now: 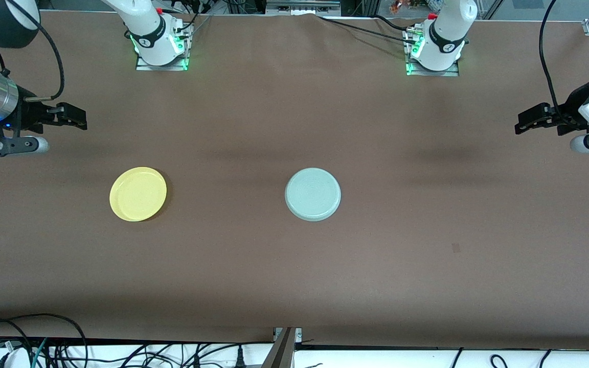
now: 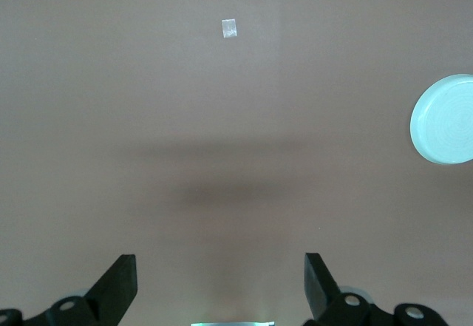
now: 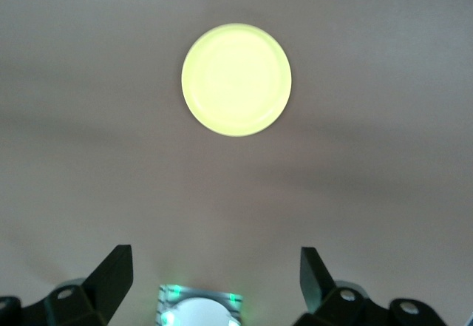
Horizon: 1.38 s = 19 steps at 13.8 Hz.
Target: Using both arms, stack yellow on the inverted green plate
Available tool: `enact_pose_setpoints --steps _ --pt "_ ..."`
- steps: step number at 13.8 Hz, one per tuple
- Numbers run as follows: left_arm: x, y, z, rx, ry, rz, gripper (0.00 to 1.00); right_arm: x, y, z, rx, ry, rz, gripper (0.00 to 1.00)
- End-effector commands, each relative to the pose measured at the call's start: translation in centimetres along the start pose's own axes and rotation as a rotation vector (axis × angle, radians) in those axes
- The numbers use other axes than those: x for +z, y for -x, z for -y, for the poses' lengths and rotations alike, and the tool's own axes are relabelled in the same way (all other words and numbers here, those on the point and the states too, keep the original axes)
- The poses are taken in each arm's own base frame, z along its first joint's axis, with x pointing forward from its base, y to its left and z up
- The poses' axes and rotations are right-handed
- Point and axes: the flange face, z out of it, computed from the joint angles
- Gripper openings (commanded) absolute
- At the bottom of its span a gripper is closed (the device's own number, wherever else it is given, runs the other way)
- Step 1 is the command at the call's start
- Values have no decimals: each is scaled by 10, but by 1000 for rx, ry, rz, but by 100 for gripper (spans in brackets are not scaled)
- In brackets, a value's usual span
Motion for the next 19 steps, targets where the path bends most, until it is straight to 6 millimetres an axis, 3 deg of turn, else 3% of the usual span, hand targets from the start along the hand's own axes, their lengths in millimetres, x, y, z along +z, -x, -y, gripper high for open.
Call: enact_pose_setpoints --steps 1,2,4,6,8,10,15,19 --pt "-4 -3 -2 21 9 -9 100 26 -13 -27 -44 -21 58 100" --pt "-4 -4 -3 23 9 -9 100 36 -16 -39 -25 -36 54 100" --pt "-7 -5 -3 23 9 -16 100 86 -35 -54 5 -12 51 100" --pt "-8 -12 -3 23 9 -21 100 158 -41 -82 49 7 -21 100" --pt "-8 -15 -5 26 9 -22 100 227 -42 -97 74 22 -81 100" --pt "-9 -15 -4 25 11 -25 100 272 -46 -110 107 12 -76 100" --pt "-8 -16 -3 23 11 -24 100 326 -60 -109 136 -12 -72 96" --pt "-8 -16 -2 23 11 -24 100 333 -81 -102 182 -78 -101 95"
